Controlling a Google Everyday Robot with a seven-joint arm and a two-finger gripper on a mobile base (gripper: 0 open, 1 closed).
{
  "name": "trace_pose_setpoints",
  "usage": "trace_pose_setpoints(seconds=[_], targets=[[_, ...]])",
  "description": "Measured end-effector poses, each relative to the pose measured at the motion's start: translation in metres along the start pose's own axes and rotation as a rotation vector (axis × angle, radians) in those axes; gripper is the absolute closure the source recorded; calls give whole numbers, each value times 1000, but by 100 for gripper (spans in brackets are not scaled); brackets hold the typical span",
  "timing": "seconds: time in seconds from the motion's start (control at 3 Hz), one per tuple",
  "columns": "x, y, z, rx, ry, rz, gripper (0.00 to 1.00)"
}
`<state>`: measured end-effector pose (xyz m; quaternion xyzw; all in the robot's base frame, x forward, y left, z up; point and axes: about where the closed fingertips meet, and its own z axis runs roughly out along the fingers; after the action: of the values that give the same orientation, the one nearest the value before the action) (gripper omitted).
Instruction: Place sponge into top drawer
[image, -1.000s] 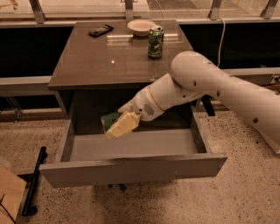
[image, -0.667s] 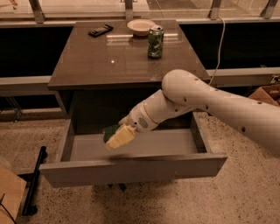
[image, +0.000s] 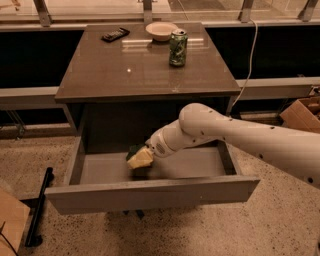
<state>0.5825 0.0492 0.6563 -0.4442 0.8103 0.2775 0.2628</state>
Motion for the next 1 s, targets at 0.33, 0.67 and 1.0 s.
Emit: trace_pose_setpoints(seconds=[0.33,0.67,1.0], targets=[[0,4,1,-10,3,-4,27],[0,5,2,-13,4,-4,4],[0,5,3,-14,5,-5,0]])
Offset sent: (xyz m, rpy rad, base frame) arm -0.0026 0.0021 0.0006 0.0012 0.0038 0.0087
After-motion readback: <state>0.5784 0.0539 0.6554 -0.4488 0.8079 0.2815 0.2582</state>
